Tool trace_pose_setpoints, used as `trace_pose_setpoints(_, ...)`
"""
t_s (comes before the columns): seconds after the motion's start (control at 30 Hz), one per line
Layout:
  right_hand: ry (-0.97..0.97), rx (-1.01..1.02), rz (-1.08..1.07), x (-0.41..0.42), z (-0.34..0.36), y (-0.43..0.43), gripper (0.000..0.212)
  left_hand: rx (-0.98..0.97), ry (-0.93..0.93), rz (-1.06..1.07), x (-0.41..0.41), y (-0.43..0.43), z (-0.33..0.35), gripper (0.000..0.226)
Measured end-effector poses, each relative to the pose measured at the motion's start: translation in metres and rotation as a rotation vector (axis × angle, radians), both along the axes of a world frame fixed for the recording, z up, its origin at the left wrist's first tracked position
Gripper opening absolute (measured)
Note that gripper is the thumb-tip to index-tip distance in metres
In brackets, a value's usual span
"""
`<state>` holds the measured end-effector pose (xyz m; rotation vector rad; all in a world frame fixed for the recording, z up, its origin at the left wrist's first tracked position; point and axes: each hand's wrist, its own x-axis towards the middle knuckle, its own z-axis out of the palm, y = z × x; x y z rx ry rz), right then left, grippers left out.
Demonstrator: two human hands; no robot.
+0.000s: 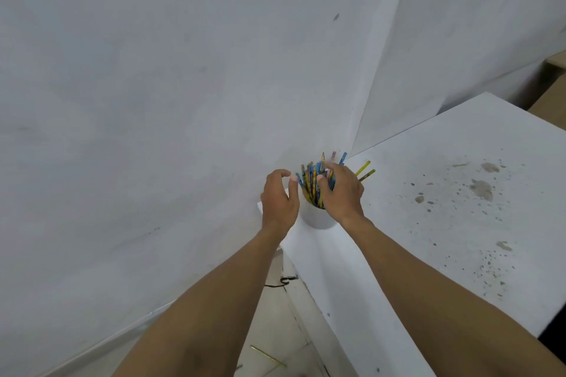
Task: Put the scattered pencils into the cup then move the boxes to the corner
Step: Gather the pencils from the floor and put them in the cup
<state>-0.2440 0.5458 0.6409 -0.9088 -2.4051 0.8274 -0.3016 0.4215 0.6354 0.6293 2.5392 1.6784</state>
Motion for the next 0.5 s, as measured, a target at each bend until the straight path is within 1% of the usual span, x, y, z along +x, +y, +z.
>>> trace_pose_setpoints(0.13, 0.006, 0.034, 0.059, 0.013, 0.006, -0.046, 0.034, -0.032, 0.111, -0.053, 0.016, -0.047, 0.005, 0.019)
trace_pose_setpoints(0.2, -0.022, 0.084, 0.122, 0.024, 0.010, -0.074, 0.040, -0.082, 0.205, -0.100, 0.024, -0.077, 0.007, 0.018)
trace_pose_setpoints(0.23, -0.076, 0.144, 0.170, 0.028, 0.010, -0.081, 0.044, -0.136, 0.237, -0.127, 0.026, -0.085, 0.007, 0.020)
trace_pose_setpoints(0.3, -0.207, 0.333, 0.282, 0.040, 0.011, -0.104, 0.054, -0.258, 0.256, -0.184, 0.034, -0.112, 0.008, 0.025)
trace_pose_setpoints(0.37, -0.277, 0.473, 0.365, 0.052, 0.014, -0.136, 0.058, -0.331, 0.300, -0.220, 0.043, -0.150, 0.008, 0.028)
trace_pose_setpoints(0.5, -0.370, 0.513, 0.427, 0.075, 0.016, -0.193, 0.062, -0.419, 0.376, -0.244, 0.061, -0.221, 0.005, 0.029)
